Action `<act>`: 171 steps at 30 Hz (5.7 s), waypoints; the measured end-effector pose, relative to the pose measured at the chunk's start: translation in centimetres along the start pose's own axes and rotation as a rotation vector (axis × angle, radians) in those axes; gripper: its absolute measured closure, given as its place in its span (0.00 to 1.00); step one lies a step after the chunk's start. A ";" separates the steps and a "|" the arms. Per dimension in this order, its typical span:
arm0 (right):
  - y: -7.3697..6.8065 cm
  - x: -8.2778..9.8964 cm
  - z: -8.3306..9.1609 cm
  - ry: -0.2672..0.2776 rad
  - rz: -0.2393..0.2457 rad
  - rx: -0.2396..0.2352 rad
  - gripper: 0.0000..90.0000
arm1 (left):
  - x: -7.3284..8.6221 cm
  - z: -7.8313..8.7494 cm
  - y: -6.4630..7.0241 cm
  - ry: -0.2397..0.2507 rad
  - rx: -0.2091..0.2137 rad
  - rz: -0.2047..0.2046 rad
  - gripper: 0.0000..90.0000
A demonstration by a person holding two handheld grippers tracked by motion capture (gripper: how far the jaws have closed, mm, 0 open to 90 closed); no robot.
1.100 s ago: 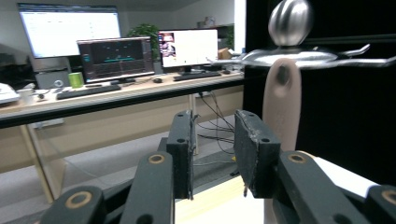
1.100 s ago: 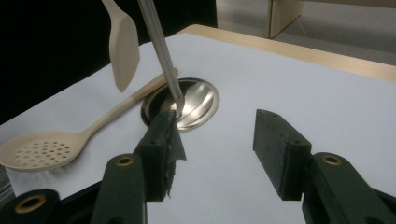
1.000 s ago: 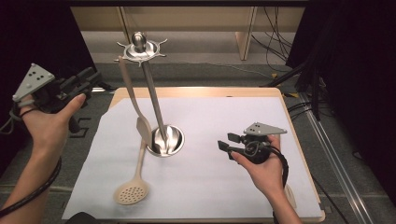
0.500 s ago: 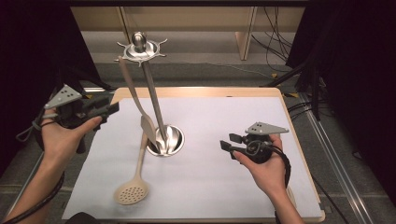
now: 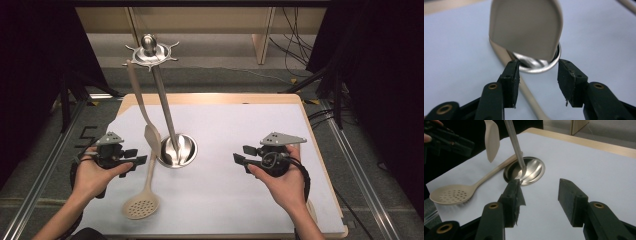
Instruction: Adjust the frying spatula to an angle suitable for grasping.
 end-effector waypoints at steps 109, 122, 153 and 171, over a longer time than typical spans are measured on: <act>0.2 0.5 -0.4 -0.013 -0.040 0.007 0.59 | 7.3 -3.8 2.3 -0.532 0.042 -0.428 0.86; 0.2 0.2 -0.3 0.020 -0.030 0.013 0.59 | 2.9 -2.5 6.9 -0.252 0.106 -0.393 0.86; -5.1 -3.5 -1.0 0.147 0.070 -0.079 0.57 | -6.0 -2.1 14.8 0.115 0.194 -0.356 0.86; -6.8 -5.6 -1.5 0.194 0.004 -0.106 0.70 | -6.6 -1.9 16.7 0.120 0.188 -0.396 0.86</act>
Point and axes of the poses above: each handheld gripper's, and its own axes: z roughly backward along the jaws, x roughly out of its underside, y roughly to its right, the point moved 10 cm from there along -z, roughly forward along the jaws, and after that the axes turned 11 degrees about -y, right-handed, at the moved point
